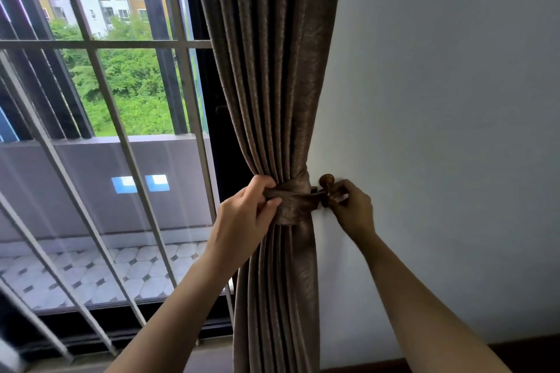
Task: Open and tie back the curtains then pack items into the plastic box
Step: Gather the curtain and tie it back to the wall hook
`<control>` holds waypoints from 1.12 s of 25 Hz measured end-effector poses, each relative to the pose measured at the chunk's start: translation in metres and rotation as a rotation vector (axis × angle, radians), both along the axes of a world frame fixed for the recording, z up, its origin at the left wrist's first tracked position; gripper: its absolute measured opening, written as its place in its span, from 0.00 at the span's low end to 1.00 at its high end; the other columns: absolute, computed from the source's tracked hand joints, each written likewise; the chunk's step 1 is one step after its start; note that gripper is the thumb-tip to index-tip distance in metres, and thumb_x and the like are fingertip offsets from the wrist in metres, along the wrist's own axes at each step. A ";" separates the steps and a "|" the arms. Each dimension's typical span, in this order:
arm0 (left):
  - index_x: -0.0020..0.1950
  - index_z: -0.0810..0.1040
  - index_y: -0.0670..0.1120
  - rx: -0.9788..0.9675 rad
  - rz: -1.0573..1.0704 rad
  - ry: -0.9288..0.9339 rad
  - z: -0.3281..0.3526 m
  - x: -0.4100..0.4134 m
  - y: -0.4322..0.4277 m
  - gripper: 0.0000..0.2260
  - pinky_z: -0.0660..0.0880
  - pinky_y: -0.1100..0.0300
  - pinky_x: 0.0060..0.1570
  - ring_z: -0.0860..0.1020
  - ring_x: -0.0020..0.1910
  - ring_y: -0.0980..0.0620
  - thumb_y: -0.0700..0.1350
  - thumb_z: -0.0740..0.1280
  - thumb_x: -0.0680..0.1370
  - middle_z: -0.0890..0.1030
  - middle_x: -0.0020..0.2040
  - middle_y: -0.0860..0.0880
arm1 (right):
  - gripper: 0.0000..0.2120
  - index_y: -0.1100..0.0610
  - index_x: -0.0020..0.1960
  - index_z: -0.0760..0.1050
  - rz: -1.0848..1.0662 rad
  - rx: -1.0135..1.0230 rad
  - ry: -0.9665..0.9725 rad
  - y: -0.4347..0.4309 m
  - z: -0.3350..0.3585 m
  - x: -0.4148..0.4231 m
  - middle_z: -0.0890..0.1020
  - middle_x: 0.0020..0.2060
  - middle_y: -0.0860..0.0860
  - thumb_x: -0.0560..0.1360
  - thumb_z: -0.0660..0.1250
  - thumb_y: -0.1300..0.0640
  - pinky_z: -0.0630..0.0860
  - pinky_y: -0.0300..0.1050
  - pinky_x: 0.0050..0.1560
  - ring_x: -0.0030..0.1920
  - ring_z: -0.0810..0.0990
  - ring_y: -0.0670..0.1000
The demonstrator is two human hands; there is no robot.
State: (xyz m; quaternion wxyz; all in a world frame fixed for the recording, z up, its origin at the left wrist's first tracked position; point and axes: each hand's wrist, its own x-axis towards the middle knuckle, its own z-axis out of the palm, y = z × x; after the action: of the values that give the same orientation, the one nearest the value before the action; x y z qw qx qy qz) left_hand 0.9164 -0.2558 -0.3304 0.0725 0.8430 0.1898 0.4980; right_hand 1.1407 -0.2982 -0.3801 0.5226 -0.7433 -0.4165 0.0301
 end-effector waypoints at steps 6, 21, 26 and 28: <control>0.48 0.74 0.43 -1.159 -0.137 -0.444 -0.017 -0.016 -0.009 0.04 0.74 0.64 0.30 0.77 0.27 0.56 0.43 0.64 0.78 0.77 0.34 0.47 | 0.05 0.56 0.50 0.75 0.034 0.015 0.415 -0.059 0.023 -0.039 0.81 0.46 0.55 0.76 0.63 0.63 0.80 0.48 0.46 0.39 0.80 0.51; 0.36 0.74 0.42 -2.093 -0.467 -0.487 -0.027 -0.005 -0.015 0.11 0.67 0.72 0.23 0.73 0.20 0.59 0.41 0.62 0.79 0.74 0.25 0.50 | 0.04 0.64 0.43 0.73 0.416 0.369 1.775 -0.069 0.034 -0.104 0.78 0.29 0.56 0.74 0.61 0.64 0.80 0.39 0.30 0.27 0.79 0.48; 0.40 0.74 0.40 -2.101 -0.562 -0.684 -0.019 -0.004 -0.018 0.11 0.64 0.69 0.19 0.73 0.22 0.56 0.45 0.59 0.78 0.75 0.28 0.48 | 0.11 0.68 0.46 0.75 0.500 0.426 1.787 -0.077 0.052 -0.106 0.80 0.36 0.61 0.66 0.66 0.64 0.81 0.41 0.38 0.34 0.81 0.53; 0.42 0.77 0.41 -2.075 -0.634 -0.699 -0.014 -0.002 -0.019 0.12 0.63 0.70 0.15 0.71 0.19 0.58 0.49 0.64 0.77 0.76 0.28 0.50 | 0.10 0.69 0.47 0.75 0.526 0.492 1.831 -0.076 0.058 -0.106 0.81 0.40 0.63 0.66 0.65 0.67 0.81 0.41 0.34 0.33 0.82 0.54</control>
State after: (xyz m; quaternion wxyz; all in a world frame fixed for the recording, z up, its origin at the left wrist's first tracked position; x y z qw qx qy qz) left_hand 0.9141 -0.2749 -0.3448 0.9062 0.2014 0.2580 0.2675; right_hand 1.0349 -0.3746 -0.3224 0.7603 -0.1867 0.0027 0.6221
